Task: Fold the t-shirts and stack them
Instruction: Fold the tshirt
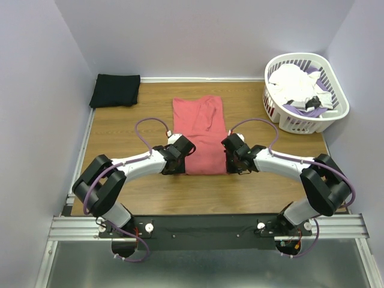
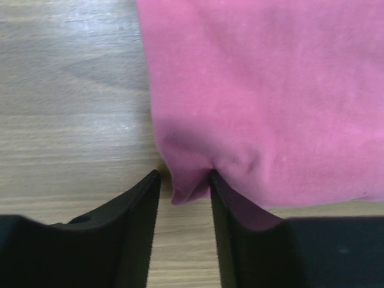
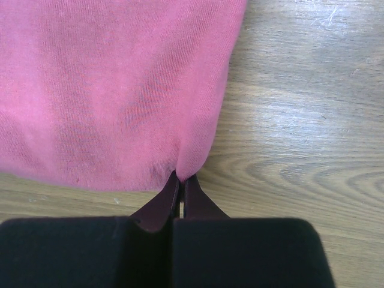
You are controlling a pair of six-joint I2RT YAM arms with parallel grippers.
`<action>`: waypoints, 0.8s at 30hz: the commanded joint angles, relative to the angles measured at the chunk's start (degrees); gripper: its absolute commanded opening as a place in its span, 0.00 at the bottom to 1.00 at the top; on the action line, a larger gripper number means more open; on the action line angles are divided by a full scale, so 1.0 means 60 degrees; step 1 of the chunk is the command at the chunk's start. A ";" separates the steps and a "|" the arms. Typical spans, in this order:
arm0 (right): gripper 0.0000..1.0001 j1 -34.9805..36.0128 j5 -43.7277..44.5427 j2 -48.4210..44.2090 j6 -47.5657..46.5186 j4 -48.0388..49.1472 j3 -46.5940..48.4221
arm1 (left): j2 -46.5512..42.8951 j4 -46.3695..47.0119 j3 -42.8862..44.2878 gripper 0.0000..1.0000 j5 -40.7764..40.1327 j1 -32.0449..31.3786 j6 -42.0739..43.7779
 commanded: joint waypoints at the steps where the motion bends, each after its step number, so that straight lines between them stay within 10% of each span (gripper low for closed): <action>1: 0.00 0.0144 0.0091 0.0567 0.0082 -0.0820 -0.0731 | 0.0615 0.0055 -0.0403 0.43 0.0119 -0.0051 0.0014; 10: 0.00 0.0144 -0.0041 0.0566 0.0009 -0.0849 -0.0628 | 0.0439 -0.0047 -0.0564 0.02 0.0163 -0.0051 0.0014; 24: 0.00 0.2675 -0.1360 -0.1950 0.2334 -0.4757 -0.1200 | -0.2532 -0.2886 -0.0915 0.00 0.1876 -0.2759 -0.1990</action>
